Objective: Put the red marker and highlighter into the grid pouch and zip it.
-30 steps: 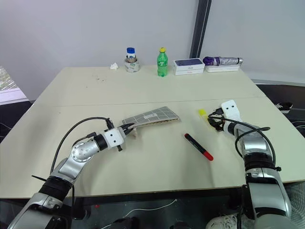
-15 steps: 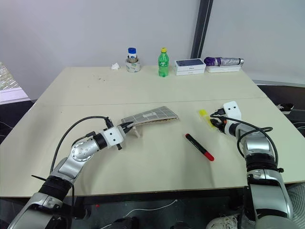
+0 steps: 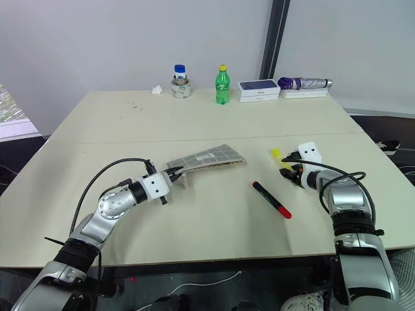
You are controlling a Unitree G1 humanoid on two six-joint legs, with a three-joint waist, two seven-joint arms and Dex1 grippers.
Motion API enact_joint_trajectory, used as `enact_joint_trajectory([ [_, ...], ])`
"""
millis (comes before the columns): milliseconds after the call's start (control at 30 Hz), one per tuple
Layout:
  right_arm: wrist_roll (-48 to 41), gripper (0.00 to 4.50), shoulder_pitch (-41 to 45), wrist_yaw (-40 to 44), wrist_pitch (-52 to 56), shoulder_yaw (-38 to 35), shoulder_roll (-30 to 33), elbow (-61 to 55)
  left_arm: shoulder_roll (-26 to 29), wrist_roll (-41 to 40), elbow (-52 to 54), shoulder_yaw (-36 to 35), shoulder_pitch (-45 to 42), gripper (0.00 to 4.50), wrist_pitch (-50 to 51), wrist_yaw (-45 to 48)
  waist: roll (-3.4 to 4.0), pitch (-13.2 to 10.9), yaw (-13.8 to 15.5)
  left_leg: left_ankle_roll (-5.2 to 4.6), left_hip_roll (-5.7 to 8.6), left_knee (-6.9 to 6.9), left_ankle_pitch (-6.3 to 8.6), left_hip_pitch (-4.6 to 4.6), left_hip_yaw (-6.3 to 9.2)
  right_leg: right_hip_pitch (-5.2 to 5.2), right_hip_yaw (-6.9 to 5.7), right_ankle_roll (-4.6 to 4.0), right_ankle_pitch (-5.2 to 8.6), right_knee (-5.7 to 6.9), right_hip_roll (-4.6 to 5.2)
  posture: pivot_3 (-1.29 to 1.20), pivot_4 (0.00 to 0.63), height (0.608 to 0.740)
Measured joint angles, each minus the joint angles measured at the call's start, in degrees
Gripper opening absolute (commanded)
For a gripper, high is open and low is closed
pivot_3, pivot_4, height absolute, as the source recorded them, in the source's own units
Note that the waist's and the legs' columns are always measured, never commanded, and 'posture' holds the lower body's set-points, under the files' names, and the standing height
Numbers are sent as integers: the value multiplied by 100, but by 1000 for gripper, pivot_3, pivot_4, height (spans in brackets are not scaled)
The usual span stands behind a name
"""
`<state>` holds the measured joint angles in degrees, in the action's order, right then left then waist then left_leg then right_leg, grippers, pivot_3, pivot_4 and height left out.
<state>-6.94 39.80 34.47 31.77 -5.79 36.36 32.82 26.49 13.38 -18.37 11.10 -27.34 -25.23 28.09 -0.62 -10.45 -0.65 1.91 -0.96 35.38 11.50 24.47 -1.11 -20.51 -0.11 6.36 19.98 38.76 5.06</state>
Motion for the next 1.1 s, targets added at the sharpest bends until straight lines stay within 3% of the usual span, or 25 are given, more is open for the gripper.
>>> enact_joint_trajectory([
  [167, -33, 866, 15, -38, 28, -1, -23, -19, 27, 0, 0, -7, 0, 0, 8, -17, 0, 0, 3, 0, 0, 2, 0, 0, 0, 1, 0, 0, 0, 0, 0, 0, 150, 740],
  [267, -216, 880, -59, 206, 42, -20, -81, -354, 53, -3, 0, -29, -1, 0, 15, -19, 1, 0, -3, 0, 0, -1, 0, 1, 0, -2, 0, 0, 0, 0, 0, 0, 150, 740],
  [433, -1340, 880, -516, 1273, -93, -208, -289, -2332, 22, -14, -2, -40, -32, 0, 119, -64, 2, -1, -7, 0, -2, -7, 0, 4, 0, -7, 1, 0, 0, -1, -2, 0, 150, 740],
  [600, -1133, 880, -1303, 1692, -575, 390, -11, -3619, -36, -24, -75, -75, -84, 0, 127, -96, -3, 1, 50, -5, 0, 6, 3, 3, 5, 6, -4, 2, -1, -7, 1, 0, 150, 740],
  [733, -953, 880, -1632, 1741, -612, 824, -12, -3746, -165, -108, -127, -82, -254, 0, 215, -103, -4, 0, 39, -5, 0, 10, 3, 4, 4, 4, -4, 3, -2, -4, 0, 0, 150, 740],
  [1100, -495, 880, -1136, 1370, -733, 903, 2, -3237, -188, -277, -177, -99, -323, 0, 239, -23, -4, 0, 10, -5, 0, 7, 3, 4, 3, 2, -3, 3, -2, -6, -2, 0, 150, 740],
])
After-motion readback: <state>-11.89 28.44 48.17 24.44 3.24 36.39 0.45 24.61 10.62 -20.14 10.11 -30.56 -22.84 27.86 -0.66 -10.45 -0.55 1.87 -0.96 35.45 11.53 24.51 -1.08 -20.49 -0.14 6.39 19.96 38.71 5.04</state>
